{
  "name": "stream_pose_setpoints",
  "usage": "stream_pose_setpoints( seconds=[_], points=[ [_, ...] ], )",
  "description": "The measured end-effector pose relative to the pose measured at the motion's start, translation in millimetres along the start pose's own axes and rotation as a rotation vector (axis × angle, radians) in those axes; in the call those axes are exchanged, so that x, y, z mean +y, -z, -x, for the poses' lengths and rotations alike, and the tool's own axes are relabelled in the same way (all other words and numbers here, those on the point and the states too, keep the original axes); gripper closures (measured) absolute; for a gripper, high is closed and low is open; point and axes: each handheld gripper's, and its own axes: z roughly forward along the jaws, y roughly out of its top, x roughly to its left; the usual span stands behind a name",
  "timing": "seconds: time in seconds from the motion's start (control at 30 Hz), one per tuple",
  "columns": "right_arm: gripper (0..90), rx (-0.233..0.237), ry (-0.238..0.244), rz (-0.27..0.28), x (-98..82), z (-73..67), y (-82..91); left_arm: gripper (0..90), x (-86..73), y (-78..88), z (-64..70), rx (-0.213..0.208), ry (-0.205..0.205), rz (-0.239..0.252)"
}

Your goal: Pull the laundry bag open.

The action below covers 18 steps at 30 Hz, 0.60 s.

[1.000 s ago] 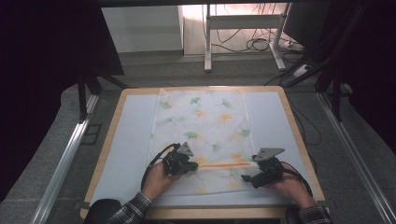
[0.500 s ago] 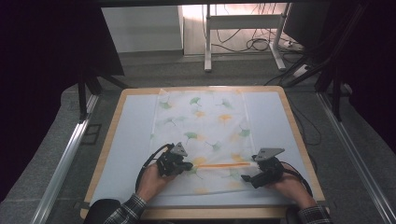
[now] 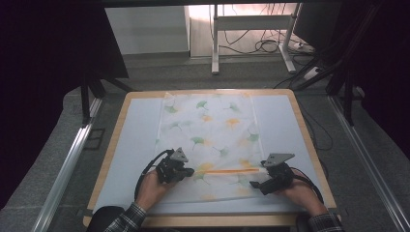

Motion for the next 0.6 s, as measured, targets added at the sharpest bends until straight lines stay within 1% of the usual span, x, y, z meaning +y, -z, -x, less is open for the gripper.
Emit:
stream_pose_setpoints(
  seconds=[0.6],
  points=[
    [7.4,0.001,-0.001,0.0,0.0,0.0,0.0,90.0,-20.9,19.8,-10.9,0.034,0.034,-0.001]
  ],
)
